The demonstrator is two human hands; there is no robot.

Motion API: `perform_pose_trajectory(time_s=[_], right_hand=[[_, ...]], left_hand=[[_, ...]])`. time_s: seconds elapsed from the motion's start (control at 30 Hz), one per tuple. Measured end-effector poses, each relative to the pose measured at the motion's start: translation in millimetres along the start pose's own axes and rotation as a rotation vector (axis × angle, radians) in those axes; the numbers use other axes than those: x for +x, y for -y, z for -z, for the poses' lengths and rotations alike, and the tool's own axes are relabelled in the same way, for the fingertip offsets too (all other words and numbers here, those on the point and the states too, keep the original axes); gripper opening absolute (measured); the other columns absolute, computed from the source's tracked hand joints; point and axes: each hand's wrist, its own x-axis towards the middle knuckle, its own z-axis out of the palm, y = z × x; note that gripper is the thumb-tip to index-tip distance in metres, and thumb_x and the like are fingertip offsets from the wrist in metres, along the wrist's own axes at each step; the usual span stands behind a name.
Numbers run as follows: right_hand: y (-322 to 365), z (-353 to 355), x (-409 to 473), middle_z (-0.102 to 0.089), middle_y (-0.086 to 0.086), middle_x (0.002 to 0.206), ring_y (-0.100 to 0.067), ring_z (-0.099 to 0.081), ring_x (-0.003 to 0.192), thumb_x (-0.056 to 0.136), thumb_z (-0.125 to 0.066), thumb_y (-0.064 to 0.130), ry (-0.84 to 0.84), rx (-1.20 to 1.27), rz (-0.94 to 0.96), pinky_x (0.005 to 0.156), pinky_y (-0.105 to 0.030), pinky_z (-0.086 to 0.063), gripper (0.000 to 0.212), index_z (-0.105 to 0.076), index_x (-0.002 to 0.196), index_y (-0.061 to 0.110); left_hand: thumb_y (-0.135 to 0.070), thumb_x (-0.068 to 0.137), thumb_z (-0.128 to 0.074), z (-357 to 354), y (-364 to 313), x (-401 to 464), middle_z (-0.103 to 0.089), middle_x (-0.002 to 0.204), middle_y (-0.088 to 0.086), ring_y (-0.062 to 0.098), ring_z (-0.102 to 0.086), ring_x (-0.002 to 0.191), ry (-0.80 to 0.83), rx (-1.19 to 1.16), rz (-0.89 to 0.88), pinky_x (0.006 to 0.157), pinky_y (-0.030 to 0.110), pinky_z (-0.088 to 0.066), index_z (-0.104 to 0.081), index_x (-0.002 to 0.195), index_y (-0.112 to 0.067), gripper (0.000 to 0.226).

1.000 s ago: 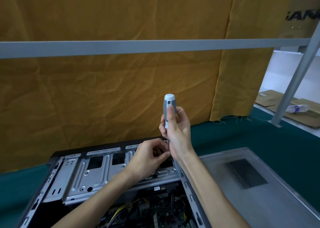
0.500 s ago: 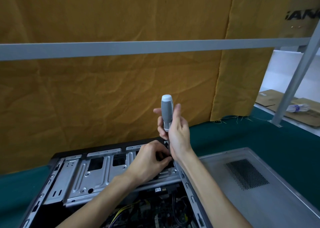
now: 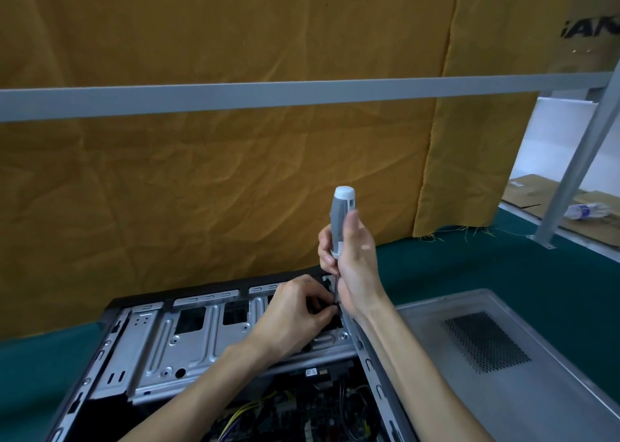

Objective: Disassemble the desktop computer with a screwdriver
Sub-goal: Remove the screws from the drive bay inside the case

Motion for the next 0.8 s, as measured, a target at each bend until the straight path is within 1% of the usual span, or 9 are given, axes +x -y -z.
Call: perform_pose_trajectory(time_s=[0.1, 0.23, 0.3, 0.4, 0.5, 0.57, 0.63, 0.7, 0.8], right_hand=[[0.8, 2.4, 0.6, -0.054, -0.002, 0.07, -0.01, -0.041, 0.05, 0.076, -0.066, 0.076, -0.001, -0.019, -0.013, 0.045, -0.02, -0.031, 0.067, -0.057, 0.09, 0.011], [-0.7, 0.5, 1.6, -0.053, -0.003, 0.067, -0.011, -0.034, 0.048, 0.093, -0.042, 0.071, 0.041, 0.022, -0.097, 0.046, -0.027, -0.022, 0.068, -0.074, 0.094, 0.011], [-2.0, -1.6, 1.1, -0.05, -0.001, 0.069, -0.009, -0.031, 0.05, 0.088, -0.049, 0.076, 0.053, 0.002, -0.077, 0.047, -0.025, -0.022, 0.071, -0.069, 0.109, 0.011], [-4.6, -2.0, 0.2, -0.054, -0.003, 0.071, -0.009, -0.036, 0.049, 0.08, -0.065, 0.073, 0.025, -0.021, -0.033, 0.045, -0.022, -0.027, 0.064, -0.057, 0.099, 0.012], [-6.0, -2.5, 1.1, -0.058, -0.004, 0.07, -0.011, -0.039, 0.048, 0.09, -0.048, 0.071, 0.003, -0.009, -0.069, 0.042, -0.022, -0.026, 0.061, -0.069, 0.084, 0.014], [-6.2, -2.5, 1.5, -0.056, -0.004, 0.069, -0.011, -0.037, 0.048, 0.09, -0.042, 0.074, 0.011, -0.002, -0.066, 0.043, -0.023, -0.025, 0.066, -0.072, 0.087, 0.015], [-6.5, -2.0, 0.1, -0.055, -0.004, 0.072, -0.011, -0.036, 0.05, 0.087, -0.051, 0.075, 0.031, -0.006, -0.016, 0.045, -0.022, -0.027, 0.065, -0.064, 0.101, 0.014], [-5.9, 0.0, -1.0, -0.055, -0.004, 0.072, -0.011, -0.037, 0.05, 0.082, -0.065, 0.07, 0.016, 0.002, 0.019, 0.046, -0.021, -0.03, 0.063, -0.056, 0.1, 0.01], [-4.9, 0.6, -0.4, -0.052, -0.003, 0.065, -0.011, -0.034, 0.046, 0.091, -0.051, 0.066, 0.007, -0.004, -0.02, 0.045, -0.024, -0.025, 0.058, -0.066, 0.095, 0.01]], left_hand=[[-0.025, 0.083, -0.077, -1.2, 0.9, 1.4, -0.064, 0.086, -0.015, 0.001, -0.061, 0.081, -0.006, -0.007, 0.012, 0.07, 0.008, -0.041, -0.077, 0.086, -0.025, 0.003], [-0.025, 0.082, -0.077, -1.6, 3.8, 3.2, -0.064, 0.086, -0.015, 0.001, -0.062, 0.079, -0.004, -0.025, 0.025, 0.069, 0.011, -0.044, -0.077, 0.084, -0.024, 0.003], [-0.026, 0.082, -0.077, -2.0, 5.4, 2.6, -0.065, 0.086, -0.016, 0.002, -0.062, 0.079, -0.001, -0.03, 0.021, 0.07, 0.013, -0.047, -0.078, 0.085, -0.024, 0.004], [-0.028, 0.082, -0.077, -2.2, 6.1, 2.2, -0.066, 0.087, -0.014, 0.003, -0.064, 0.081, -0.001, -0.041, 0.017, 0.072, 0.02, -0.052, -0.077, 0.085, -0.027, 0.003], [-0.028, 0.082, -0.077, -2.9, 6.9, 2.3, -0.067, 0.089, -0.014, 0.003, -0.064, 0.082, -0.003, -0.03, 0.021, 0.074, 0.025, -0.053, -0.077, 0.085, -0.026, 0.003], [-0.028, 0.083, -0.077, -3.1, 6.5, 2.2, -0.067, 0.09, -0.013, 0.003, -0.064, 0.081, 0.001, -0.032, 0.023, 0.074, 0.027, -0.054, -0.077, 0.086, -0.025, 0.004], [-0.027, 0.083, -0.076, -3.0, 5.8, 2.3, -0.067, 0.09, -0.013, 0.004, -0.064, 0.082, 0.009, -0.038, 0.023, 0.075, 0.028, -0.054, -0.077, 0.088, -0.024, 0.006], [-0.027, 0.083, -0.076, -2.6, 4.9, 2.6, -0.067, 0.09, -0.013, 0.004, -0.064, 0.082, 0.015, -0.038, 0.017, 0.075, 0.028, -0.054, -0.077, 0.088, -0.023, 0.006], [-0.027, 0.084, -0.077, -1.9, 3.9, 2.6, -0.067, 0.091, -0.013, 0.003, -0.063, 0.083, 0.013, -0.019, 0.013, 0.076, 0.026, -0.053, -0.077, 0.09, -0.023, 0.008]])
